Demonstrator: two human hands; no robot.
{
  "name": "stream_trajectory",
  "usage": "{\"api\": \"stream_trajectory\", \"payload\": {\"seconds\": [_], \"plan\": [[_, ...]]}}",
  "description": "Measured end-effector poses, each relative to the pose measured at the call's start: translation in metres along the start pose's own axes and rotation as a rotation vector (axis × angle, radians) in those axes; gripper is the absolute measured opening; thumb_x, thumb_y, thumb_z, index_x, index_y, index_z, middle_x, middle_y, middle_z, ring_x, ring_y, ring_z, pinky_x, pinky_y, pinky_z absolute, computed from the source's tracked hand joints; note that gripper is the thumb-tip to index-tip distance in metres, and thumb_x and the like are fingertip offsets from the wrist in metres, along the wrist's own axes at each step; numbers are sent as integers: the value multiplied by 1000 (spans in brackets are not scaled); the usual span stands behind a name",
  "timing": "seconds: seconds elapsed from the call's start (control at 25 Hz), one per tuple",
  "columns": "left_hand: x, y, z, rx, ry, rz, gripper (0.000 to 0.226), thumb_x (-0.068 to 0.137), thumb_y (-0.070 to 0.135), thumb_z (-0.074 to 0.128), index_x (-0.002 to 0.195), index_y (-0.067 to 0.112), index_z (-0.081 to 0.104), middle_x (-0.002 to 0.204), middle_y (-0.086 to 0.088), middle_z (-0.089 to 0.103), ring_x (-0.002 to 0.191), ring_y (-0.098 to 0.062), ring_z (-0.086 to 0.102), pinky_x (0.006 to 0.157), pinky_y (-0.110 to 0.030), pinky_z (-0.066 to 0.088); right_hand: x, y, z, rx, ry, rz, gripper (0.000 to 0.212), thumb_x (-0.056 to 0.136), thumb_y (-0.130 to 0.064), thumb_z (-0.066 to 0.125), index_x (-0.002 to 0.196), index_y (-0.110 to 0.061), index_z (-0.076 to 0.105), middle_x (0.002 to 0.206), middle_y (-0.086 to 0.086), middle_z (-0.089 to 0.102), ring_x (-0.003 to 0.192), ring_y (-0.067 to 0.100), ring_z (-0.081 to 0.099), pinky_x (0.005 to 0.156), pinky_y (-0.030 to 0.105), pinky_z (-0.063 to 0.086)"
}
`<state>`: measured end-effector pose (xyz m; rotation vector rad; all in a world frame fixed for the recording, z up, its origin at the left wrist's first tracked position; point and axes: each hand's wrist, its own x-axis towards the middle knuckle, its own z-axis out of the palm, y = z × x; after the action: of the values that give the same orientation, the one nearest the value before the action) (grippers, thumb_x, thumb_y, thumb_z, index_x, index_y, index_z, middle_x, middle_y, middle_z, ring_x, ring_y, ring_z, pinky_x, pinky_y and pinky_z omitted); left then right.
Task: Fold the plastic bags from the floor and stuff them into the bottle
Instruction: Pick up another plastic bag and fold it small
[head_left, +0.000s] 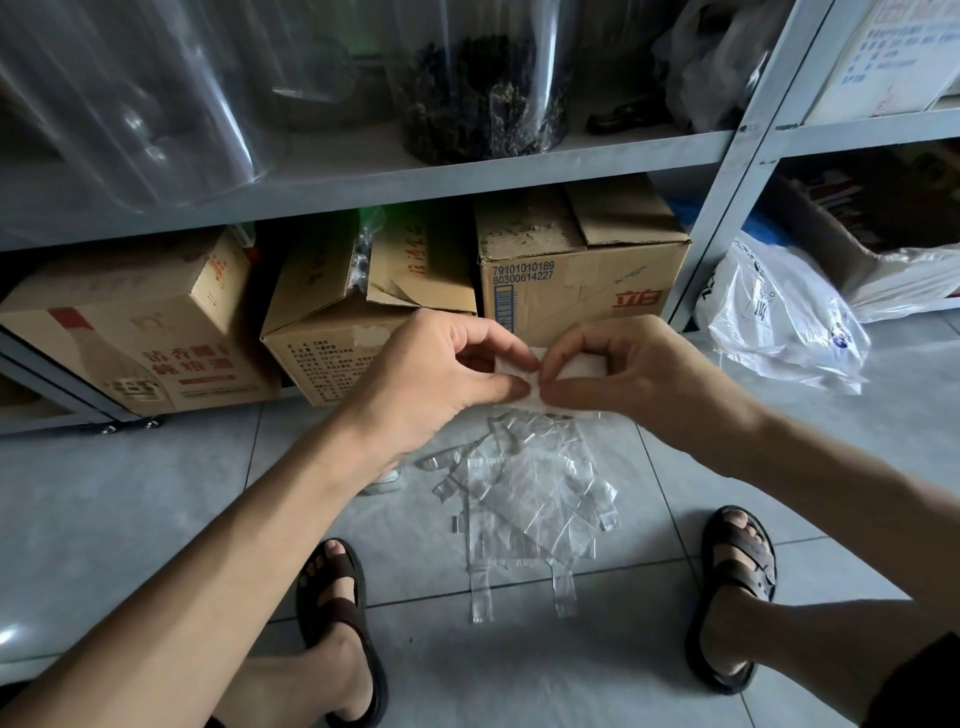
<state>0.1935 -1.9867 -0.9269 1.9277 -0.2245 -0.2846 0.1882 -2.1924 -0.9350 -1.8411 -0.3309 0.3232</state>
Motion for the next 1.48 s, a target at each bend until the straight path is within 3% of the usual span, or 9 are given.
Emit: {"api": "stream_trajectory", "payload": {"seconds": [0.08,0.24,0.4,0.64,0.92,1.08,1.24,1.36,1.48], "plan": [[0,0,-1,-9,19,-13,22,75,-1,82,88,16,78,86,-2,78,82,-16,73,85,-34,59,0,1,0,-54,31,21,15,73,-10,84,77,-22,75,74,0,72,65,20,64,66,30,51],[0,-1,-2,-33,105,-41,27,72,0,84,88,20,77,91,-6,77,92,-34,72,93,-52,56,1,0,-3,-37,76,56,19,71,-6,85,77,-21,75,65,-4,71,52,2,53,51,11,39],[1,-2,-3,-101,140,-42,23,75,2,82,85,22,77,92,-9,76,93,-32,71,98,-54,52,1,-2,-1,9,90,61,19,71,-1,84,78,-16,74,71,6,74,60,9,66,58,14,48],[0,-4,-2,-100,73,-36,21,78,1,79,90,18,80,93,-12,76,99,-36,70,99,-51,52,0,-2,1,10,78,49,20,70,-3,84,78,-19,74,71,5,74,63,14,69,63,18,52],[5,-7,-10,-119,168,-26,30,75,-8,78,86,20,77,87,-3,77,83,-14,71,79,-25,58,2,0,-1,124,79,82,16,77,7,75,82,-8,74,75,12,75,67,18,72,67,21,56],[7,-9,-12,-51,195,-18,33,74,-8,78,86,23,76,91,-7,77,92,-26,73,88,-38,59,2,5,-3,80,103,128,14,83,6,71,86,-8,74,78,14,75,75,27,74,71,28,59],[7,-10,-10,53,116,-7,30,75,-3,80,86,26,79,88,2,77,91,-27,72,90,-50,57,3,8,-5,-25,225,46,9,88,-3,68,89,-11,70,84,6,74,78,19,71,71,30,56],[5,-9,-6,106,14,-2,33,74,-2,80,90,26,79,93,-4,76,94,-32,69,92,-54,54,4,8,-2,23,112,66,12,86,-7,73,97,-10,71,92,8,74,87,25,70,80,33,57],[6,-8,-5,93,-1,20,37,74,-8,77,91,25,78,94,-4,76,94,-31,70,92,-54,54,3,8,2,-23,53,105,11,83,-6,76,92,-11,75,86,10,75,74,18,68,71,25,55]]}}
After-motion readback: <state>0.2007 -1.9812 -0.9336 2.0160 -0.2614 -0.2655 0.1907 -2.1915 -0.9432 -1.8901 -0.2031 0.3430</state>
